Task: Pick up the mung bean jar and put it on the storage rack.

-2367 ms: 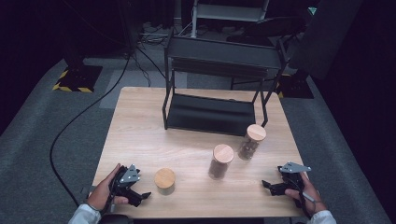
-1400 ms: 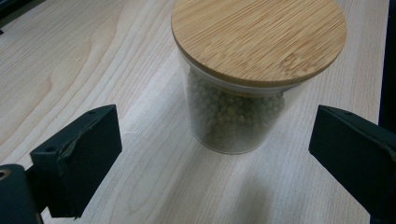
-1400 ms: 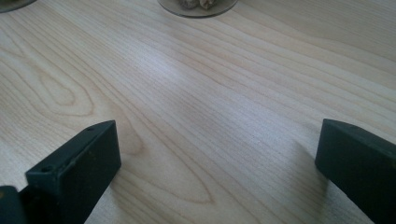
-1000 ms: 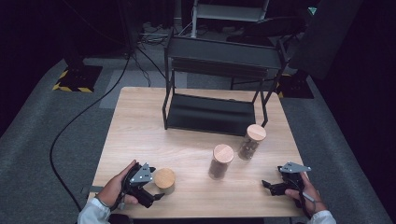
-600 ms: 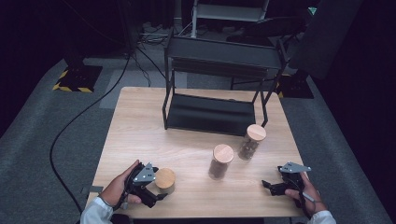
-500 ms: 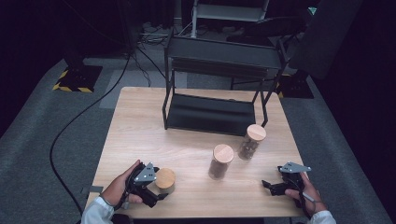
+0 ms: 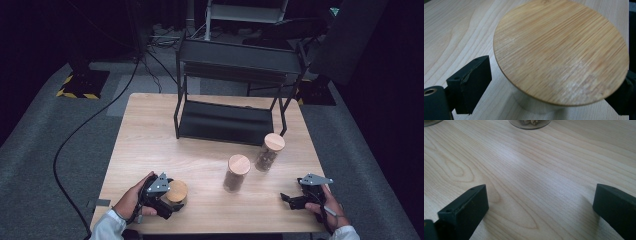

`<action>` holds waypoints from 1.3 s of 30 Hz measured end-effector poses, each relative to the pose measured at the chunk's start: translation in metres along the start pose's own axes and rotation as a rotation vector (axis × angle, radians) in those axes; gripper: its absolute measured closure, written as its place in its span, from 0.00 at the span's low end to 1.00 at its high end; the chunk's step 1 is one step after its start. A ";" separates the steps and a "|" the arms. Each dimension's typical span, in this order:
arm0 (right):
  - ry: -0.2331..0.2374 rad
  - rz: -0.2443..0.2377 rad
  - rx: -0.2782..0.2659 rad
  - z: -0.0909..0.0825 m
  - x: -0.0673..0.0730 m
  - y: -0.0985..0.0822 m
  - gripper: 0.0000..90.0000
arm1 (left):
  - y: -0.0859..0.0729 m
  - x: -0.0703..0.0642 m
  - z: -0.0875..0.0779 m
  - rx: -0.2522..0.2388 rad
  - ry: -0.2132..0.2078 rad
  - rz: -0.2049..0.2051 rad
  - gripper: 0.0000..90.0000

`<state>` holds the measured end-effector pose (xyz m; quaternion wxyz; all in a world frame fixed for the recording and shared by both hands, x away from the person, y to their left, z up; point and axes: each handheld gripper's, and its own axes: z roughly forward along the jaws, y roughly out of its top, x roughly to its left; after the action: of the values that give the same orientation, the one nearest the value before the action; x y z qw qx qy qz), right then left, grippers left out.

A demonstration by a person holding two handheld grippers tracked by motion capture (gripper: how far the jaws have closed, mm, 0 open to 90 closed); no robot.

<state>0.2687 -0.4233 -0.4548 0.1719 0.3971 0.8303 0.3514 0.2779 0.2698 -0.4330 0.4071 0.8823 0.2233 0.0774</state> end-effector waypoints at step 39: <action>0.000 0.000 0.000 0.000 0.000 0.000 0.00 | -0.003 -0.003 0.004 -0.057 -0.003 0.016 0.28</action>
<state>0.2685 -0.4233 -0.4548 0.1722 0.3970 0.8302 0.3514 0.2758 0.2677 -0.4381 0.4318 0.8722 0.2135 0.0856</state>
